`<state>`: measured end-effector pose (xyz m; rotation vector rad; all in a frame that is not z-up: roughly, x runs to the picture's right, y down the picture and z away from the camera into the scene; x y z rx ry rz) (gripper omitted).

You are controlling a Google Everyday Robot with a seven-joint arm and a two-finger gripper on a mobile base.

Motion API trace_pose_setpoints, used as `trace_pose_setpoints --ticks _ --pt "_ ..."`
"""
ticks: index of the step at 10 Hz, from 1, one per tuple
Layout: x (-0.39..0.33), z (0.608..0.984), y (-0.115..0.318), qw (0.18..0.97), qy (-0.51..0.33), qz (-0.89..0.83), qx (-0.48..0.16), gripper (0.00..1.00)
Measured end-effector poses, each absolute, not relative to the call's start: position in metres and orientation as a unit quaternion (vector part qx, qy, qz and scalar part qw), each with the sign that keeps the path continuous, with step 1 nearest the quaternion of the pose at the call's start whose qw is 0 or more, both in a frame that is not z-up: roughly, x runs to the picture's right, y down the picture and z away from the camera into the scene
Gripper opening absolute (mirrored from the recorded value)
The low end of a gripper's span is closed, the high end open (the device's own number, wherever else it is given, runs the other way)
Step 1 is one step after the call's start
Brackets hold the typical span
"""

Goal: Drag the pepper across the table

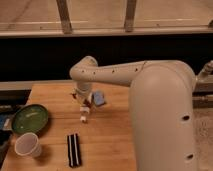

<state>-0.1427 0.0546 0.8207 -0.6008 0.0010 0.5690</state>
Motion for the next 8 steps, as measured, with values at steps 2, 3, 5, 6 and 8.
trace_pose_setpoints --ticks 2,3,5,6,8 --pt "-0.164 0.822 0.049 0.922 -0.013 0.253 -0.294 0.00" --pt "-0.174 0.824 0.046 0.925 -0.020 0.239 -0.295 0.00" --pt "-0.197 0.827 0.044 0.926 -0.035 0.218 -0.306 0.00" --pt "-0.200 0.826 0.044 0.926 -0.038 0.216 -0.308 0.00" --pt "-0.195 0.828 0.043 0.926 -0.035 0.219 -0.307 0.07"
